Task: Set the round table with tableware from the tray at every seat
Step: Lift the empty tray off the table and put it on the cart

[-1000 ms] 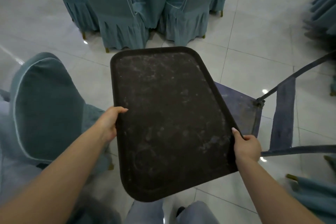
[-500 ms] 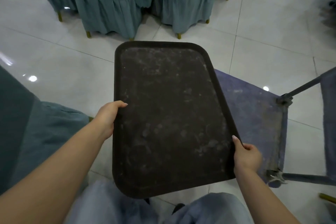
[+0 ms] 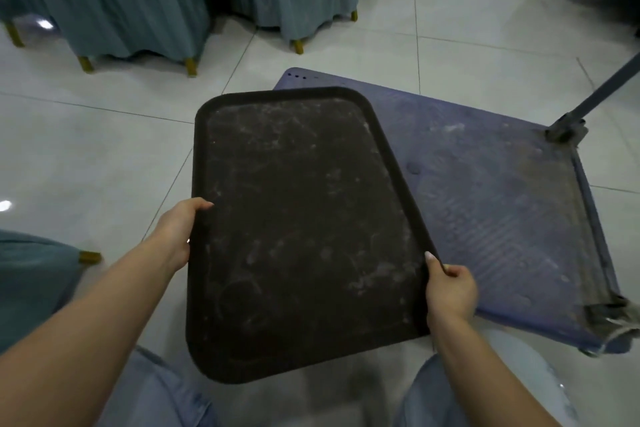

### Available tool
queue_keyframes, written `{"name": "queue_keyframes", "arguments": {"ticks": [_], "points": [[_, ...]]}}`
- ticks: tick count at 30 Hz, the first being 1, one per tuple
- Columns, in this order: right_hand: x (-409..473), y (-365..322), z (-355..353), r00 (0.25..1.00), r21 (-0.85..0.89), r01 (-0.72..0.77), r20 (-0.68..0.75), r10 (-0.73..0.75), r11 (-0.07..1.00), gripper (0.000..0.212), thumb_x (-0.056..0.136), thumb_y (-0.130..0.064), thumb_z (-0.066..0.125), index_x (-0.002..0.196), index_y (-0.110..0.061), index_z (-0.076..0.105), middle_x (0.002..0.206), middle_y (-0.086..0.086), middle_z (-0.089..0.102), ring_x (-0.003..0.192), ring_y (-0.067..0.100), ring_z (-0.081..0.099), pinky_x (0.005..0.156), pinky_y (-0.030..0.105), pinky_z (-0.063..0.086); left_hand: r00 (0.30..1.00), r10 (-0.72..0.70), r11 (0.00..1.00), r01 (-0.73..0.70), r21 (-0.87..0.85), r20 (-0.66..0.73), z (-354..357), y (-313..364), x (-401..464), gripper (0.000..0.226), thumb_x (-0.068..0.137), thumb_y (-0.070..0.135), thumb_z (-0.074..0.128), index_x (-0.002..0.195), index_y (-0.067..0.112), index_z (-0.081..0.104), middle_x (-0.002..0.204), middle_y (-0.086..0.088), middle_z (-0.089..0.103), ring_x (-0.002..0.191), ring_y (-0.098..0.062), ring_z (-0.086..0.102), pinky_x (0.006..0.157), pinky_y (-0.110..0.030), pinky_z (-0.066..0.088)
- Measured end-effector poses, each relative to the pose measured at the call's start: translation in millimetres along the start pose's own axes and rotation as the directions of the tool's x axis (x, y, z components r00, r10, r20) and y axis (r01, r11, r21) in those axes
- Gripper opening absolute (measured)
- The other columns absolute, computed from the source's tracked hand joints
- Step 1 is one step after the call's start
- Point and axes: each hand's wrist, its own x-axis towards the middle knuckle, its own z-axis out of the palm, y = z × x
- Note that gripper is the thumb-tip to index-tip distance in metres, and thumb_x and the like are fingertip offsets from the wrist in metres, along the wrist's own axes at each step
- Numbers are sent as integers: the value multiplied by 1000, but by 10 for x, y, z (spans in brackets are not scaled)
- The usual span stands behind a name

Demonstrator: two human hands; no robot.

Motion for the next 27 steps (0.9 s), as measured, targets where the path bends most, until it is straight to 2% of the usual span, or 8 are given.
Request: {"name": "queue_keyframes", "arguments": {"ticks": [4, 9, 14, 17, 20, 22, 25, 27], "points": [[34, 223, 65, 999, 3, 3, -41, -2, 1000, 29, 87, -40, 68, 81, -12, 59, 79, 5, 62, 72, 22, 57, 68, 35, 44, 999, 32, 998, -32, 47, 2, 47, -217, 220, 12, 88, 26, 54, 96, 18, 58, 104, -7, 63, 101, -25, 58, 92, -42, 42], [29, 337, 77, 999, -33, 3, -49, -4, 999, 28, 88, -40, 66, 81, -14, 58, 79, 5, 61, 71, 19, 56, 68, 34, 41, 1000, 3, 999, -4, 53, 17, 85, -399, 362, 24, 91, 25, 53, 114, 18, 53, 107, -3, 60, 108, -26, 54, 103, -46, 39], [6, 391, 119, 999, -83, 49, 2, -49, 995, 27, 90, -36, 65, 77, -15, 54, 73, 1, 57, 64, 10, 49, 64, 31, 35, 999, 36, 995, -37, 89, 11, 116, -371, 422, 22, 90, 28, 55, 108, 16, 56, 98, -2, 61, 88, -20, 57, 80, -38, 43], [4, 442, 75, 990, -148, 112, 100, -97, 983, 29, 89, -35, 66, 74, -12, 56, 70, 4, 59, 63, 14, 51, 56, 29, 34, 999, 52, 986, -50, 160, -9, 70, -301, 443, 16, 90, 28, 57, 100, 15, 60, 95, -4, 62, 85, -19, 58, 76, -37, 43], [-24, 451, 88, 963, -242, 157, 254, -94, 957, 29, 91, -32, 64, 72, -11, 57, 67, 6, 59, 63, 17, 54, 55, 29, 35, 998, 61, 955, -57, 292, -7, 7, -210, 529, 12, 92, 24, 57, 97, 13, 56, 96, -5, 59, 78, -19, 54, 76, -36, 43], [-55, 464, 122, 937, -304, 181, 343, -70, 936, 27, 93, -32, 62, 75, -12, 59, 70, 5, 61, 66, 17, 57, 55, 28, 37, 997, 76, 908, -67, 415, -5, -29, -204, 577, 23, 94, 24, 56, 111, 10, 53, 107, -9, 56, 88, -23, 54, 81, -38, 42], [-65, 483, 157, 911, -361, 185, 411, -22, 914, 28, 94, -31, 60, 73, -13, 59, 68, 6, 61, 64, 18, 57, 55, 29, 38, 993, 107, 815, -57, 577, -53, -121, -283, 571, 47, 95, 26, 57, 134, 6, 44, 131, -16, 51, 115, -35, 52, 91, -44, 44], [-65, 444, 160, 897, -403, 201, 442, -2, 893, 29, 95, -30, 58, 71, -14, 57, 67, 7, 60, 64, 19, 58, 56, 30, 41, 995, 66, 787, -8, 617, -71, -205, -361, 544, 49, 94, 27, 57, 134, 4, 44, 133, -18, 50, 119, -37, 51, 93, -46, 45]]}}
